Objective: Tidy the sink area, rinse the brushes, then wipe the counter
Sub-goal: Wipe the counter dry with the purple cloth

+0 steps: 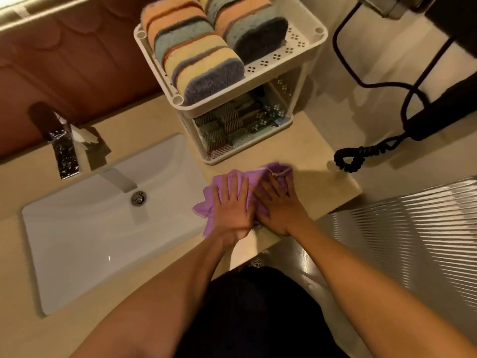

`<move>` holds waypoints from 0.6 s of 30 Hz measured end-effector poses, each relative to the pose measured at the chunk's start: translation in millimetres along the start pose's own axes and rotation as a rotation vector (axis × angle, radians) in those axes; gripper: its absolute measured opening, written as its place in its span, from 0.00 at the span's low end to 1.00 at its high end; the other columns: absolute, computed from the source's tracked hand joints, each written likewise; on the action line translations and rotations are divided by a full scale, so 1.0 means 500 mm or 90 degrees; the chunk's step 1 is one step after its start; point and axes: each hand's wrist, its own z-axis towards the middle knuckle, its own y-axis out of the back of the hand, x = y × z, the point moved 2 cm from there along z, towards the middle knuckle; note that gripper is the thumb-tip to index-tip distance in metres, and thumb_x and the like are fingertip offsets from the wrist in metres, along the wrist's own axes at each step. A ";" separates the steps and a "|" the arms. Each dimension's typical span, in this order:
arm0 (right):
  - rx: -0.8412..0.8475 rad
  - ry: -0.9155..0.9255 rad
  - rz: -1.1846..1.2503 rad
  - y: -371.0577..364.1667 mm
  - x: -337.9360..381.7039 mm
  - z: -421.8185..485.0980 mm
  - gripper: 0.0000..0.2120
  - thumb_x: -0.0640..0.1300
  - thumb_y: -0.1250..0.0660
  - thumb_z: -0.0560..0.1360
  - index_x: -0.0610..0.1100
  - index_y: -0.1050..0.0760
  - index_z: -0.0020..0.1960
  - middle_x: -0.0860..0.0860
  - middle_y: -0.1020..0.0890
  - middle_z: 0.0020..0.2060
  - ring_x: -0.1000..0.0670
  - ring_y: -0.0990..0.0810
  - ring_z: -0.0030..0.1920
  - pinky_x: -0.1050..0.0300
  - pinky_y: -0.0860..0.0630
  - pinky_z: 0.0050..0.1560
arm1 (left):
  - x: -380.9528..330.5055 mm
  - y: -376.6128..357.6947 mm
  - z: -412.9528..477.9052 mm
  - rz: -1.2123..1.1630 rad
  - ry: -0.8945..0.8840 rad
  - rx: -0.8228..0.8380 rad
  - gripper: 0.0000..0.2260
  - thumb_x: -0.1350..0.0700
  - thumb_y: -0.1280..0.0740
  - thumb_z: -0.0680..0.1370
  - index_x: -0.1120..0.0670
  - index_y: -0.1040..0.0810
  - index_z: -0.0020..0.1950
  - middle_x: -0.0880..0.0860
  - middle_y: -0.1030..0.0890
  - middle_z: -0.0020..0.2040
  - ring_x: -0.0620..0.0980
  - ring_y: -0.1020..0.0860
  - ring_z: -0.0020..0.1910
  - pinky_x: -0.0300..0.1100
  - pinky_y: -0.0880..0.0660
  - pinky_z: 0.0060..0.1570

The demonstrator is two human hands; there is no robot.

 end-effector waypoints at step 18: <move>0.009 -0.020 -0.045 0.085 -0.212 0.105 0.37 0.67 0.71 0.72 0.56 0.67 0.79 0.49 0.64 0.81 0.44 0.71 0.78 0.35 0.72 0.74 | -0.091 0.031 0.198 -0.148 -0.056 0.065 0.34 0.33 0.51 0.79 0.44 0.52 0.83 0.54 0.61 0.83 0.55 0.63 0.81 0.58 0.65 0.77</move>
